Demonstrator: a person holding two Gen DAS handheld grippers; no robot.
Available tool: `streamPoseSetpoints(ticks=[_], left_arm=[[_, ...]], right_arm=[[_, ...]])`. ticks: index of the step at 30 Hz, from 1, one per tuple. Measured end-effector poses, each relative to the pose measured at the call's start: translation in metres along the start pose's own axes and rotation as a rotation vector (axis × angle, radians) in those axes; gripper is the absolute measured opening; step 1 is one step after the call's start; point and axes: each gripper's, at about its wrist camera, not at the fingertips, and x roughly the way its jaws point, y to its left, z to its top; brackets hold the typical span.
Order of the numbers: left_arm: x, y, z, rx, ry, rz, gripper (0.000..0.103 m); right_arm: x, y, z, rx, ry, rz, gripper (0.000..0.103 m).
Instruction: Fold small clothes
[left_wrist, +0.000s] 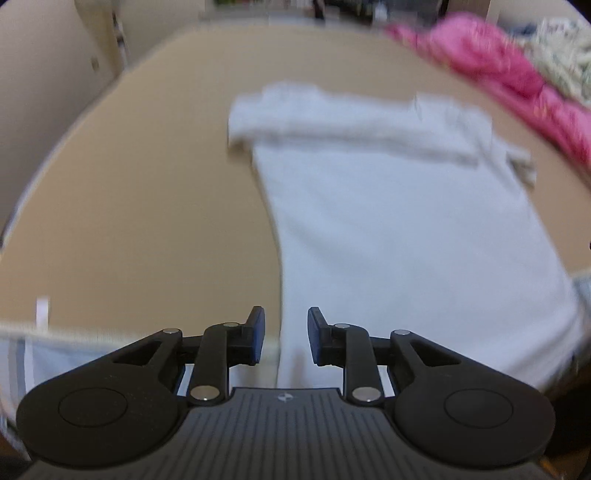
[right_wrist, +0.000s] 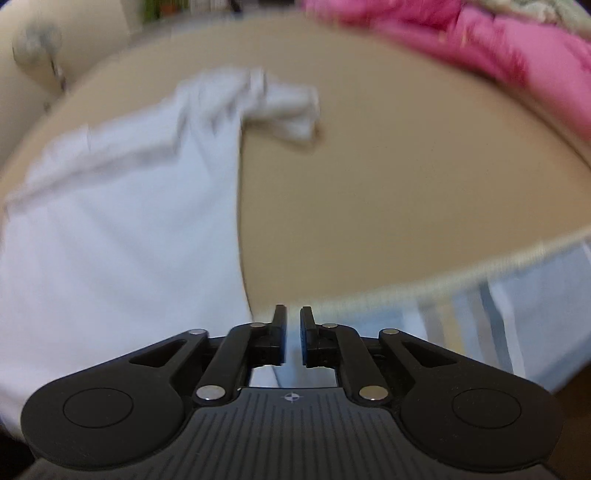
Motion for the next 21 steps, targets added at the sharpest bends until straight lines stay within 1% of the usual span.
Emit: streamPoseSetpoints(ticks=[1, 3, 5, 6, 8, 9, 11, 12, 13, 14, 15, 16, 17, 18, 20, 21], left_arm=[[-0.005, -0.005, 0.004, 0.003, -0.043, 0.001, 0.027], [-0.009, -0.023, 0.016, 0.022, -0.139, 0.009, 0.027], [-0.010, -0.045, 0.024, 0.074, -0.227, 0.004, 0.027], [-0.001, -0.068, 0.034, 0.109, -0.248, 0.001, 0.027], [0.006, -0.096, 0.045, 0.187, -0.273, -0.010, 0.027], [0.012, -0.111, 0.055, 0.218, -0.275, -0.016, 0.027], [0.029, -0.139, 0.075, 0.254, -0.281, -0.041, 0.028], [0.040, -0.155, 0.086, 0.266, -0.282, -0.054, 0.028], [0.056, -0.172, 0.099, 0.275, -0.279, -0.066, 0.029], [0.071, -0.188, 0.111, 0.285, -0.268, -0.079, 0.032], [0.090, -0.205, 0.122, 0.298, -0.252, -0.095, 0.037], [0.108, -0.224, 0.132, 0.323, -0.237, -0.106, 0.039], [0.129, -0.244, 0.138, 0.352, -0.226, -0.105, 0.046], [0.150, -0.265, 0.144, 0.383, -0.215, -0.099, 0.054], [0.187, -0.297, 0.152, 0.450, -0.187, -0.076, 0.059], [0.202, -0.306, 0.153, 0.474, -0.178, -0.060, 0.059]], right_arm=[[-0.003, 0.004, 0.012, 0.000, -0.056, 0.042, 0.025], [-0.003, 0.017, 0.033, -0.037, -0.115, 0.097, 0.028], [0.001, 0.030, 0.056, -0.091, -0.163, 0.175, 0.031], [0.004, 0.034, 0.064, -0.109, -0.176, 0.200, 0.033], [0.025, 0.040, 0.080, -0.116, -0.174, 0.227, 0.033], [0.041, 0.042, 0.085, -0.097, -0.134, 0.232, 0.033], [0.070, 0.047, 0.094, -0.045, -0.024, 0.229, 0.033], [0.080, 0.046, 0.093, -0.031, 0.017, 0.232, 0.033], [0.092, 0.050, 0.088, -0.028, 0.080, 0.229, 0.033], [0.101, 0.053, 0.083, -0.037, 0.131, 0.213, 0.033], [0.115, 0.057, 0.077, -0.057, 0.202, 0.173, 0.033], [0.123, 0.060, 0.067, -0.073, 0.258, 0.134, 0.033], [0.129, 0.060, 0.063, -0.082, 0.287, 0.115, 0.033], [0.129, 0.061, 0.061, -0.090, 0.285, 0.117, 0.033], [0.127, 0.060, 0.063, -0.084, 0.283, 0.138, 0.033], [0.127, 0.057, 0.063, -0.068, 0.289, 0.148, 0.033]])
